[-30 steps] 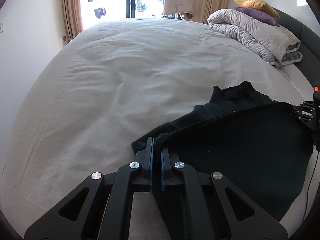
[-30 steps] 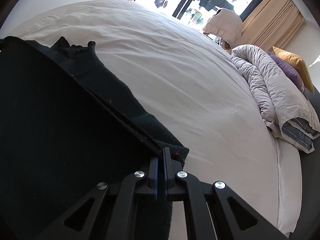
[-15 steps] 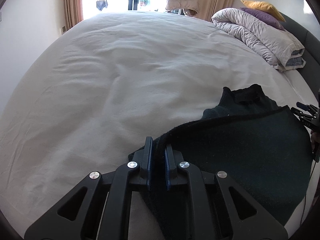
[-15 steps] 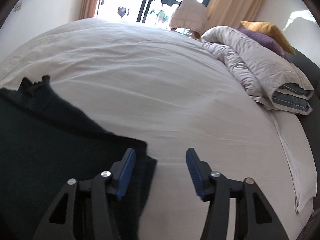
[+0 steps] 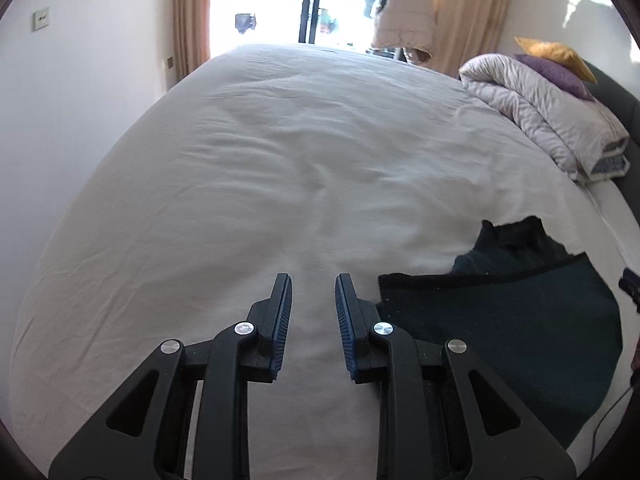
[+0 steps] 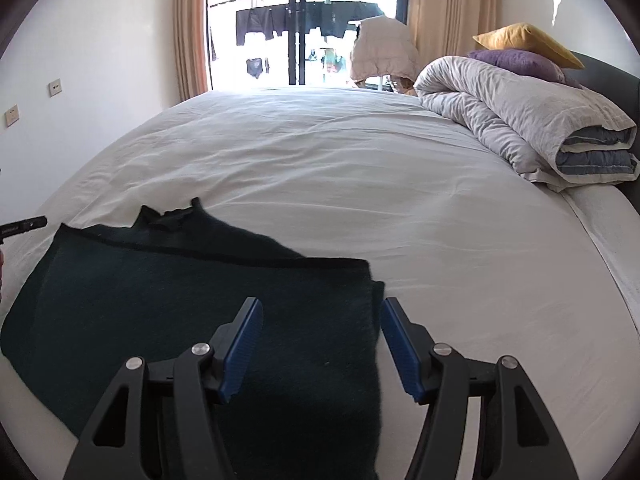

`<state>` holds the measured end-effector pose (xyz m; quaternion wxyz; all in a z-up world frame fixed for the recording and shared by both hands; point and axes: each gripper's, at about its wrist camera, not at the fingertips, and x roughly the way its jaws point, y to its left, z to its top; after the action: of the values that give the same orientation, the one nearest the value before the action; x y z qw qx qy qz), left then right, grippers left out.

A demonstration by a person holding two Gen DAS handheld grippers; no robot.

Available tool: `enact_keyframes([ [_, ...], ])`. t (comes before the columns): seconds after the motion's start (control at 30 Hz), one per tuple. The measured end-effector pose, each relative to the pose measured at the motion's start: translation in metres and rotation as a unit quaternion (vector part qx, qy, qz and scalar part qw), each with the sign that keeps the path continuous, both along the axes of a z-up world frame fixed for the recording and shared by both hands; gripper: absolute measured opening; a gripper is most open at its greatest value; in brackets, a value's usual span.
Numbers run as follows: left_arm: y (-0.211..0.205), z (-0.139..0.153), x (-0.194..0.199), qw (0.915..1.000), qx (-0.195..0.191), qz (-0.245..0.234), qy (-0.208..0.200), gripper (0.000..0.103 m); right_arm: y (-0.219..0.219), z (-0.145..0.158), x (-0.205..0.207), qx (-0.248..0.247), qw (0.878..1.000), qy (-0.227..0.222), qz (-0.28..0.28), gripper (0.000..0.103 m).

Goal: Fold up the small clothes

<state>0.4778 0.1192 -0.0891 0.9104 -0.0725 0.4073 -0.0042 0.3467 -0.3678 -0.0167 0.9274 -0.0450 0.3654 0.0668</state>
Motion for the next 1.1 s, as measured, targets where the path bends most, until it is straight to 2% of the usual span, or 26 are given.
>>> enact_keyframes([
  [0.07, 0.005, 0.006, -0.015, 0.9998, -0.02, 0.004, -0.005, 0.022, 0.015, 0.001, -0.013, -0.001, 1.0, -0.006, 0.016, 0.064],
  [0.2, -0.029, 0.011, -0.043, 0.999, -0.012, -0.037, -0.024, 0.022, 0.038, 0.001, -0.03, -0.009, 0.999, -0.016, 0.027, 0.064],
  [0.33, -0.072, -0.011, -0.048, 0.9968, 0.051, -0.061, -0.003, 0.022, 0.04, -0.004, -0.035, -0.006, 1.0, -0.013, 0.009, 0.064],
  [0.4, -0.074, -0.031, -0.045, 0.996, 0.068, -0.054, 0.023, 0.022, 0.036, -0.008, -0.039, -0.006, 1.0, -0.009, 0.002, 0.064],
  [0.43, -0.07, -0.043, -0.044, 0.9959, 0.064, -0.049, 0.041, 0.023, 0.034, -0.011, -0.041, -0.01, 1.0, -0.005, -0.002, 0.064],
  [0.5, -0.062, -0.052, -0.05, 0.9975, 0.043, -0.046, 0.031, 0.026, 0.024, -0.018, -0.041, -0.02, 1.0, 0.001, -0.009, 0.064],
  [0.6, -0.072, -0.051, -0.06, 0.9929, 0.105, -0.051, 0.024, 0.03, 0.001, -0.028, -0.041, -0.032, 0.998, 0.012, -0.05, 0.064],
  [0.63, -0.078, -0.052, -0.063, 0.99, 0.129, -0.053, 0.021, 0.03, -0.012, -0.03, -0.041, -0.023, 0.996, 0.015, -0.079, 0.064],
  [0.67, -0.079, -0.053, -0.064, 0.989, 0.136, -0.055, 0.02, 0.03, -0.026, -0.031, -0.043, -0.007, 0.994, 0.018, -0.111, 0.064],
  [0.73, -0.079, -0.053, -0.067, 0.9895, 0.134, -0.051, 0.02, 0.03, -0.056, -0.027, -0.051, 0.043, 0.985, 0.014, -0.167, 0.064],
  [0.77, -0.077, -0.052, -0.068, 0.99, 0.131, -0.048, 0.021, 0.03, -0.065, -0.024, -0.058, 0.067, 0.982, 0.007, -0.178, 0.064],
  [0.83, -0.077, -0.047, -0.074, 0.9905, 0.13, -0.04, 0.021, 0.03, -0.07, -0.015, -0.07, 0.097, 0.98, -0.012, -0.171, 0.064],
  [0.9, -0.079, -0.032, -0.084, 0.9893, 0.144, -0.022, 0.012, 0.03, -0.066, -0.01, -0.079, 0.091, 0.982, -0.029, -0.161, 0.064],
  [0.93, -0.085, -0.021, -0.093, 0.9893, 0.144, -0.022, -0.004, 0.03, -0.065, -0.009, -0.081, 0.087, 0.983, -0.034, -0.158, 0.064],
  [1.03, -0.108, 0.0, -0.118, 0.9918, 0.105, -0.063, -0.039, 0.03, -0.077, -0.015, -0.083, 0.118, 0.978, -0.019, -0.169, 0.065],
  [1.1, -0.12, -0.002, -0.135, 0.9916, 0.078, -0.098, -0.033, 0.03, -0.09, -0.024, -0.082, 0.168, 0.972, 0.007, -0.164, 0.065],
])
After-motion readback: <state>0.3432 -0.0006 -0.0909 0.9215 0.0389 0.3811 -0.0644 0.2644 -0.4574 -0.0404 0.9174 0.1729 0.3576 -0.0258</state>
